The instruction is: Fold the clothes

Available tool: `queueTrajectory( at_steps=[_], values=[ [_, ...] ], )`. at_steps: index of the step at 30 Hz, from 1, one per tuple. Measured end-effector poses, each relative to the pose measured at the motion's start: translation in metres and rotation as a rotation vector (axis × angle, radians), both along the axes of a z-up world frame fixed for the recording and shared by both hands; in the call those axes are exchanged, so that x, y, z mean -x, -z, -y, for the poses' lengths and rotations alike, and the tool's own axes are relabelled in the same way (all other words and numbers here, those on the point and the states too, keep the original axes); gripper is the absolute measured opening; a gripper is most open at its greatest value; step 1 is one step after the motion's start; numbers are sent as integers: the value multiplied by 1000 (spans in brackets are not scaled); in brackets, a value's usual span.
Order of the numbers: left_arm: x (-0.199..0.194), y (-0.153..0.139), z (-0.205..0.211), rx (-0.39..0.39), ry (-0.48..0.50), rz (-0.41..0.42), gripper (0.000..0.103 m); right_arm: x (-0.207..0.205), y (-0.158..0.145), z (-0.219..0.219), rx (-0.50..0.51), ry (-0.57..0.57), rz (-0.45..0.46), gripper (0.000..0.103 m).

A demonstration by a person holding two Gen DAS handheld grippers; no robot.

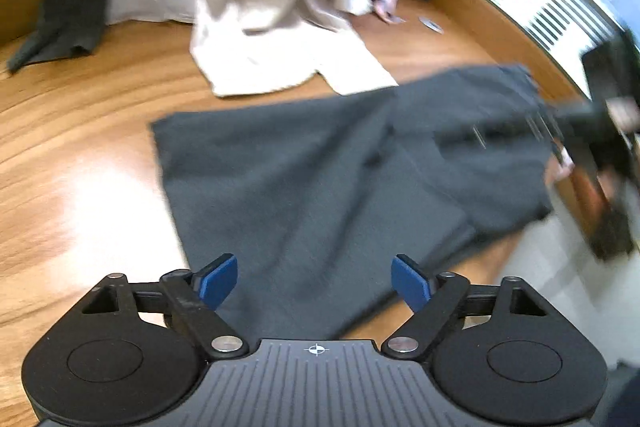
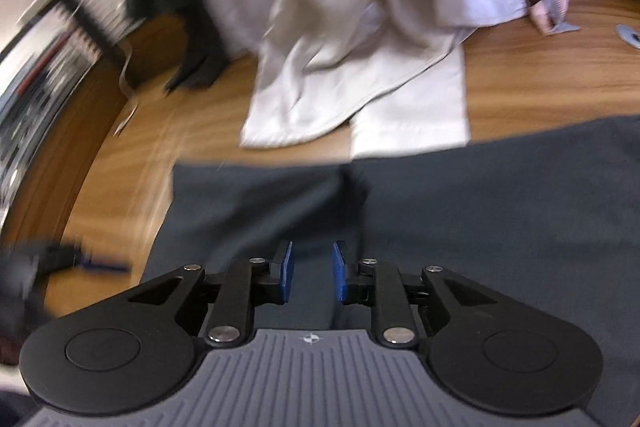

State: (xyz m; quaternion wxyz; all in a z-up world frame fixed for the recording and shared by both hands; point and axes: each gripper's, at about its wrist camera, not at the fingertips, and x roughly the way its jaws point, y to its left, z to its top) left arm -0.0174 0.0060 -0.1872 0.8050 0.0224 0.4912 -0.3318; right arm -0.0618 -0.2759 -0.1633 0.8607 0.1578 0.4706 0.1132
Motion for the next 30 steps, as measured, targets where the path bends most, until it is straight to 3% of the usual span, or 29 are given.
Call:
queueTrajectory(
  at_steps=[8,14,23,24,25,30],
  values=[
    [-9,22,10,-117,9,13,72,41,33,-27,139,-56,-131,24],
    [-3,16,8,-98,26,17,72,65,16,-3,36,56,-104,25],
    [-11,30,14,-134,41,0,73,40,42,4,-119,107,-140,24],
    [-12,31,13,-133,39,-4,73,37,42,4,-121,103,-143,20],
    [-13,32,13,-131,38,-8,73,34,42,3,-120,99,-145,5],
    [-11,33,12,-129,50,-5,74,38,22,2,-114,58,-96,3]
  ],
)
